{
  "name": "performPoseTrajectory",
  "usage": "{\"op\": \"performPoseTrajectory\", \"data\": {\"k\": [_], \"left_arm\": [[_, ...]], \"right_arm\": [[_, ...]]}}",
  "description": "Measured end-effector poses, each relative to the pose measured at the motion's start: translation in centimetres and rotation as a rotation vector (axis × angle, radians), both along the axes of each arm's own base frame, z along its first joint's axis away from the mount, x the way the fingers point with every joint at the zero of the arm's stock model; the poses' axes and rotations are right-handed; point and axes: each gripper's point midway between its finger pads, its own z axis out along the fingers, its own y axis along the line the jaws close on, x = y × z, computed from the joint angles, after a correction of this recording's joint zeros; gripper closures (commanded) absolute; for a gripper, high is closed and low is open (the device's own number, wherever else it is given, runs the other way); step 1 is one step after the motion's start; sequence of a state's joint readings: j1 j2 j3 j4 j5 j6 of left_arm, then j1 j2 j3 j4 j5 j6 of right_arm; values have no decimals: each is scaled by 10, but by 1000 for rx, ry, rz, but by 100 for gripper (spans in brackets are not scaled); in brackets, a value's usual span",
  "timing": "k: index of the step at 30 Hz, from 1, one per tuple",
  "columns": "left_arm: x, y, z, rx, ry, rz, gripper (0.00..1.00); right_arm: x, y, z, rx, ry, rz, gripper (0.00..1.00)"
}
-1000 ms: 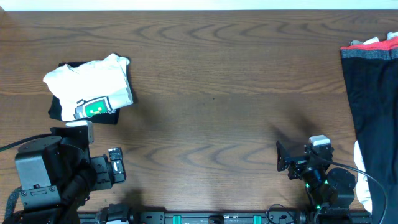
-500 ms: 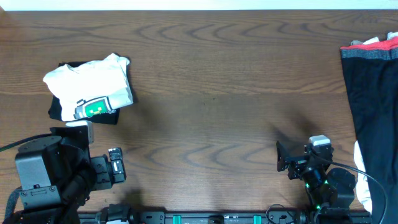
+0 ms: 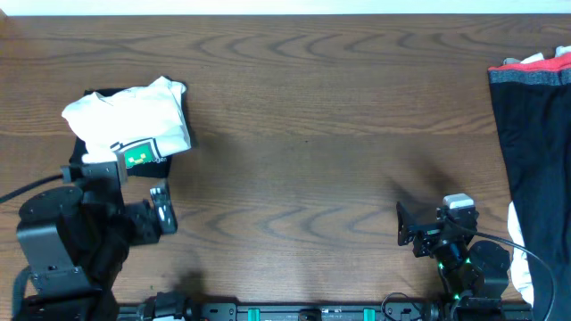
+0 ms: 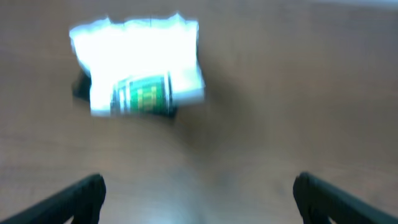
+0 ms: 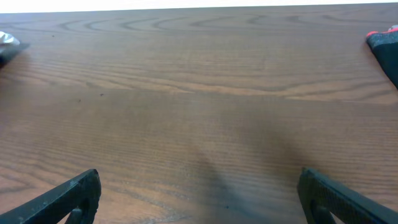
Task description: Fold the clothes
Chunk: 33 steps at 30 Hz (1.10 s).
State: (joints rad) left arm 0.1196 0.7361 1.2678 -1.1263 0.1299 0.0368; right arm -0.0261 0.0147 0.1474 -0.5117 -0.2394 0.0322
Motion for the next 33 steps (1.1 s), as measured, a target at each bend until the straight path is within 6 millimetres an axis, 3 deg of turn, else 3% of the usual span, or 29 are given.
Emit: {"op": "performPoseTrajectory", "data": {"k": [2, 5, 8, 15, 19, 28, 33], "left_arm": [[15, -1, 6, 1, -135, -8, 2], [21, -5, 0, -2, -250, -29, 2], [23, -10, -16, -6, -349, -59, 2], [14, -23, -102, -40, -338, -117, 2], [12, -30, -136, -53, -334, -151, 2], [31, -43, -175, -83, -417, -223, 2], [34, -46, -166, -95, -464, -240, 2]], "right_arm": [[0, 0, 0, 0, 0, 0, 1], [0, 0, 0, 0, -1, 0, 1], [0, 0, -1, 0, 0, 0, 1], [0, 1, 0, 1, -1, 3, 1], [0, 1, -1, 1, 0, 4, 1], [0, 1, -1, 1, 0, 4, 1], [0, 1, -1, 2, 0, 4, 1]]}}
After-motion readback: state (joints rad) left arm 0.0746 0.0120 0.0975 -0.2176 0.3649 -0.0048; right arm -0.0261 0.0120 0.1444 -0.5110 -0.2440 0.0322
